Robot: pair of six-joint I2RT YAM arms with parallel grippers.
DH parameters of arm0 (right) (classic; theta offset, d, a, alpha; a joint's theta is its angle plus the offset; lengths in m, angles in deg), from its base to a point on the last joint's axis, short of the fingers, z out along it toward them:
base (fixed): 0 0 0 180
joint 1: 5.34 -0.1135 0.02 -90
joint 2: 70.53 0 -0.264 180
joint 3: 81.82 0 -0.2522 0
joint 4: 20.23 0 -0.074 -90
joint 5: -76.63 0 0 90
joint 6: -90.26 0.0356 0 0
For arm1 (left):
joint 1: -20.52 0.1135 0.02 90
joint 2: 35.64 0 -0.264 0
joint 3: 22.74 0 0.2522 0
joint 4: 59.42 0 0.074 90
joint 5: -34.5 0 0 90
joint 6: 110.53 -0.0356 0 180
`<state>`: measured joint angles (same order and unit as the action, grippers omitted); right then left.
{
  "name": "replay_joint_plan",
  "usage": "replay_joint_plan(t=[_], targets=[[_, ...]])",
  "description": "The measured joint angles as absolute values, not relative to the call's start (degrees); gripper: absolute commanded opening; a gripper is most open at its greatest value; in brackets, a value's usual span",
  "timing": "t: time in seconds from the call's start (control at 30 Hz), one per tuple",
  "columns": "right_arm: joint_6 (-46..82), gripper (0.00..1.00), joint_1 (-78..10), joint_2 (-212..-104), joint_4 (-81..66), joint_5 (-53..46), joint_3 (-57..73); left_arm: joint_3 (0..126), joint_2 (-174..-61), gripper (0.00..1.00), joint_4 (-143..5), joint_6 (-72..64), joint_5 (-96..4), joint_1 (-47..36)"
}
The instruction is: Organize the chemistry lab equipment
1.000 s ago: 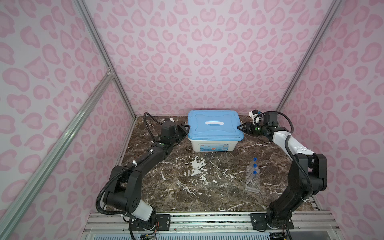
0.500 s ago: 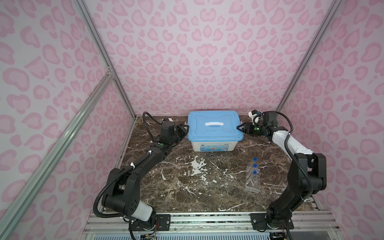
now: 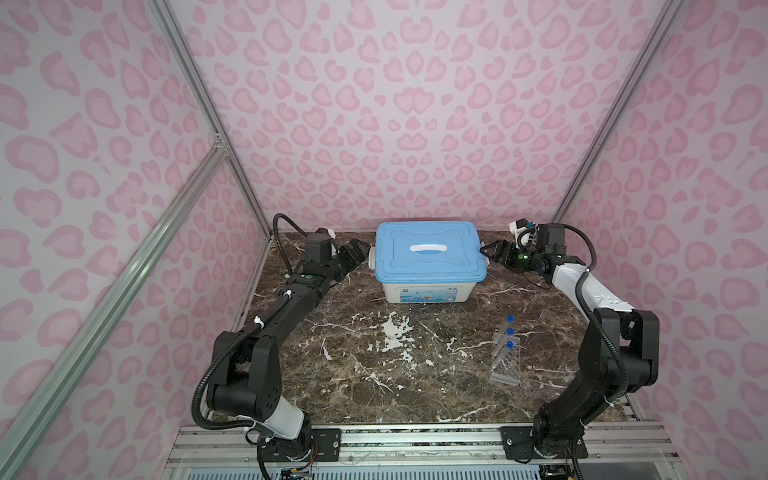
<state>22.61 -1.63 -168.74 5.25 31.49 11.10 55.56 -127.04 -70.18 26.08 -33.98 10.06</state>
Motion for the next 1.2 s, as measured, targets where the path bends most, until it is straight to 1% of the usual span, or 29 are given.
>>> replay_joint_plan(t=[0.17, 0.43, 0.77, 0.97, 1.2], targets=[[25.96, 0.93, -1.41, -170.66, 0.36, 33.00, 12.10, 58.29, -132.79, 0.98, -69.46, 23.94, -25.48, 11.53], [32.54, 0.92, -1.39, -172.78, -8.28, 36.76, 15.45, 59.69, -137.75, 0.98, -64.34, 23.87, -16.21, 11.53], [40.21, 0.84, -1.48, -173.64, -18.99, 39.62, 17.70, 60.67, -141.18, 0.98, -59.75, 24.75, -10.13, 11.57], [40.64, 0.78, -1.70, -173.64, -18.59, 39.56, 17.31, 60.67, -142.49, 1.00, -56.41, 27.15, -8.03, 11.40], [35.64, 0.72, -2.79, -173.05, -11.01, 36.15, 14.20, 60.67, -142.49, 0.94, -56.84, 27.72, -8.56, 10.94]])
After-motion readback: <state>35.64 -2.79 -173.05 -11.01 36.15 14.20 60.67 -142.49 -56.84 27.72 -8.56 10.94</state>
